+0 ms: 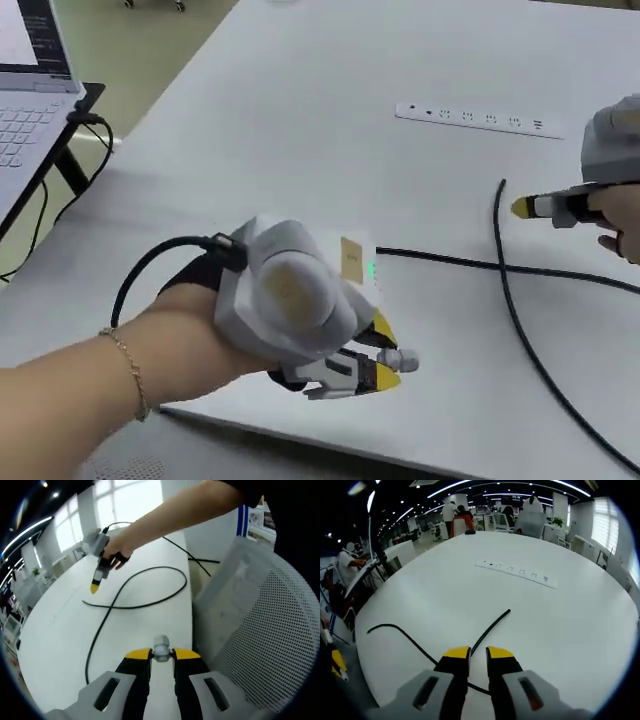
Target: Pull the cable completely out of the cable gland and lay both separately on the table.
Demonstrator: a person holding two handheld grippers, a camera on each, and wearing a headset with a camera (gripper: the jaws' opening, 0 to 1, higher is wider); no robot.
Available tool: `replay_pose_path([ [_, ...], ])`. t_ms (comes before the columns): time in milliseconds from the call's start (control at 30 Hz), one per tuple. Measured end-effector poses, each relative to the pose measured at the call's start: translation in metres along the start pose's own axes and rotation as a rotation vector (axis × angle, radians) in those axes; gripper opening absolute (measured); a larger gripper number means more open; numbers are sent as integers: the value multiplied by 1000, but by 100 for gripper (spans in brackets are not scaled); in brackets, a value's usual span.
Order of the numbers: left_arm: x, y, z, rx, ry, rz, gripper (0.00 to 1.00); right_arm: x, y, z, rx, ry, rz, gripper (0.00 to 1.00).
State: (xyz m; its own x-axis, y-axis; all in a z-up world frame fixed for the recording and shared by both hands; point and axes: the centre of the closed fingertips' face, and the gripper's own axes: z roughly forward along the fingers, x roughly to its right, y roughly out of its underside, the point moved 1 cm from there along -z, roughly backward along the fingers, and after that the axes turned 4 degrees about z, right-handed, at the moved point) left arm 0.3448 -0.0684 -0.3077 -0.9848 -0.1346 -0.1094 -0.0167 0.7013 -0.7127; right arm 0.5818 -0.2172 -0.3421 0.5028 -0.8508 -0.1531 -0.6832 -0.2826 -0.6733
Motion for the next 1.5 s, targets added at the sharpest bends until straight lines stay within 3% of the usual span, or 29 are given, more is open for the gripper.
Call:
replay_pose_path([
  [100,-10,4,14,-12,26,27,18,-4,7,-32,33,-15,-42,13],
  [267,-15,16,43,-20,88,26,18,-12,30,-77,62,-40,-21,13],
  [333,-15,18,53,26,110,27,18,-17,42,-96,78,-45,-14,12],
  [400,-15,34,63,-24,140,-21,18,-24,52,-111,109,-44,-39,11],
  [467,-15,44,71,-44,159,10,18,-26,70,-124,88,-15,-85,10],
  [600,-14,57,79,-74,179,29,18,-39,100,-142,56,-4,-87,12],
  [667,-15,62,80,-89,173,97,18,-43,107,-148,53,-2,-79,12],
  [733,-13,66,80,-112,173,87,22,-49,114,-154,55,-6,-62,12],
  [833,-14,63,72,-101,168,84,27,-54,121,-160,45,-4,-57,14],
  [900,-17,63,60,-125,137,110,30,-58,124,-162,39,-11,-46,15],
  [1167,0,47,-22,-149,106,30,39,-91,135,-169,-25,-68,-40,18],
  [1267,11,41,-58,-150,60,-96,38,-106,137,-173,-47,-105,-66,19],
  [1333,14,33,-78,-88,10,-141,34,-116,140,-177,-61,-122,-83,21],
  [1400,22,30,-93,-63,6,-208,33,-127,143,-182,-73,-156,-95,22],
  [1433,26,29,-104,-44,-10,-261,34,-133,145,-186,-83,-172,-97,23],
  [1500,27,30,-118,-32,-58,-298,35,-139,149,-192,-107,-183,-92,26],
])
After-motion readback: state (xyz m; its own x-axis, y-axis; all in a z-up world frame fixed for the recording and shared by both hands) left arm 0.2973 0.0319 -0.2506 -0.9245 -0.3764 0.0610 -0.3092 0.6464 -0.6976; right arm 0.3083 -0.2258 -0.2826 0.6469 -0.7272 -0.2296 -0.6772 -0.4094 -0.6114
